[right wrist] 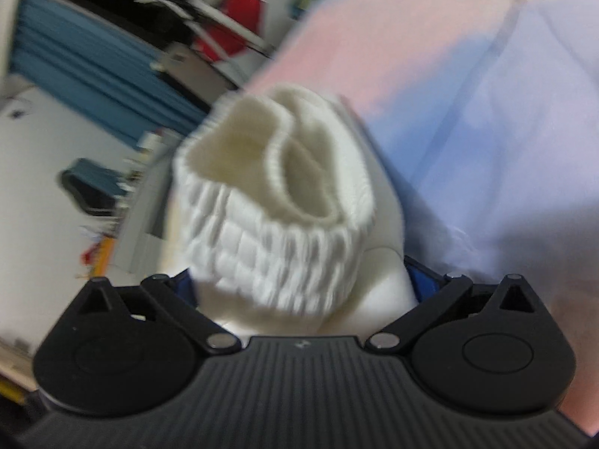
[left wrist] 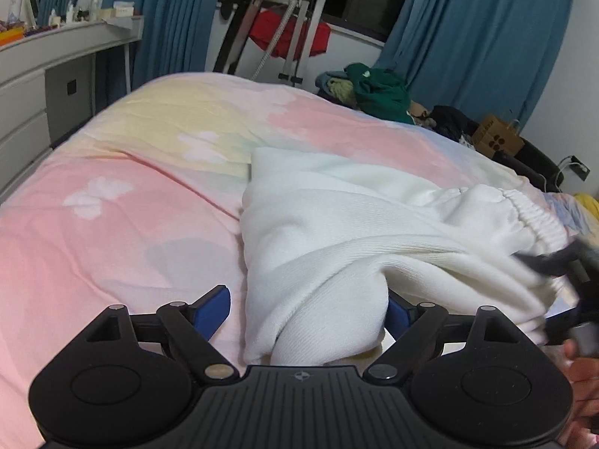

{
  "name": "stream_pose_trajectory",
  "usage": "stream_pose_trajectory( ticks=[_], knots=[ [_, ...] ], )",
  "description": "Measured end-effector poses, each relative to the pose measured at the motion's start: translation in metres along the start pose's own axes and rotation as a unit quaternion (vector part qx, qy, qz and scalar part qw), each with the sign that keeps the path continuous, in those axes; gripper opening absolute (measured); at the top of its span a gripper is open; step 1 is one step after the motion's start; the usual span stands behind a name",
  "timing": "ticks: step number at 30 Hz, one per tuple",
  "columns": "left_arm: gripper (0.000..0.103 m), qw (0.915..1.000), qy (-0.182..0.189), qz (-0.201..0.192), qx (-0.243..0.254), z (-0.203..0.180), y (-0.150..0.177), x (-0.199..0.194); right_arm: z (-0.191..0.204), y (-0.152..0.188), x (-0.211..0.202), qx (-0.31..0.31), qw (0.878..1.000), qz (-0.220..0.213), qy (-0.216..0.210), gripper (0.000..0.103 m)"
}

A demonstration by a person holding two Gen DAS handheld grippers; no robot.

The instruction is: Fold clothes

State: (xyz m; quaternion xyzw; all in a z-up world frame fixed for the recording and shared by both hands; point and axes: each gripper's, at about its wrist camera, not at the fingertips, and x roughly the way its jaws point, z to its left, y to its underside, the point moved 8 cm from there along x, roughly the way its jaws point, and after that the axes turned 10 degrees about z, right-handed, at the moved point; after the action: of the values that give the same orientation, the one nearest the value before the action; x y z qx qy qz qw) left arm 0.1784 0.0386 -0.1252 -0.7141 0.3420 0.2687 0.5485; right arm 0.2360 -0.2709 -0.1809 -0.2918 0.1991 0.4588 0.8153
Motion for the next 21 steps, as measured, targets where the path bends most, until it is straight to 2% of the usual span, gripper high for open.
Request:
stream_pose_trajectory(
  ticks=[1,3,5,6,8,11,14,16,18,21],
  knots=[
    [0.084,0.9999,0.009,0.0,-0.005,-0.001,0.0,-0.003,-0.004,0.001,0.007,0.007,1.0,0.007,0.01,0.101],
    [0.084,0.9991,0.037,0.002,-0.019,-0.001,0.0,-0.01,-0.002,0.004,0.009,-0.013,0.999,-0.002,0.041,0.084],
    [0.085,0.9956,0.084,0.008,-0.042,0.002,0.0,-0.023,-0.001,0.005,0.004,-0.013,0.998,-0.004,0.055,0.073],
    [0.09,0.9918,0.113,-0.001,-0.06,0.007,-0.001,-0.032,-0.002,0.005,0.002,-0.006,0.999,-0.007,0.053,0.066],
    [0.1,0.9825,0.158,-0.017,-0.097,0.017,-0.005,-0.044,-0.004,0.006,-0.002,0.008,0.999,-0.012,0.048,0.061],
    [0.101,0.9692,0.183,-0.007,-0.165,0.036,-0.012,-0.031,-0.002,0.007,-0.006,0.012,0.998,-0.021,0.05,0.057],
    [0.101,0.9573,0.189,0.033,-0.216,0.049,-0.019,0.007,0.005,0.006,-0.013,-0.004,0.998,-0.05,0.04,0.053],
    [0.098,0.9524,0.182,0.067,-0.235,0.055,-0.022,0.032,0.012,0.004,-0.02,-0.011,0.997,-0.073,0.018,0.051],
    [0.098,0.9449,0.205,0.08,-0.242,0.054,-0.023,0.046,0.02,0.004,-0.027,-0.025,0.996,-0.088,0.003,0.05],
    [0.098,0.9416,0.222,0.089,-0.237,0.052,-0.025,0.052,0.024,0.003,-0.027,-0.032,0.995,-0.095,0.003,0.05]
  ],
)
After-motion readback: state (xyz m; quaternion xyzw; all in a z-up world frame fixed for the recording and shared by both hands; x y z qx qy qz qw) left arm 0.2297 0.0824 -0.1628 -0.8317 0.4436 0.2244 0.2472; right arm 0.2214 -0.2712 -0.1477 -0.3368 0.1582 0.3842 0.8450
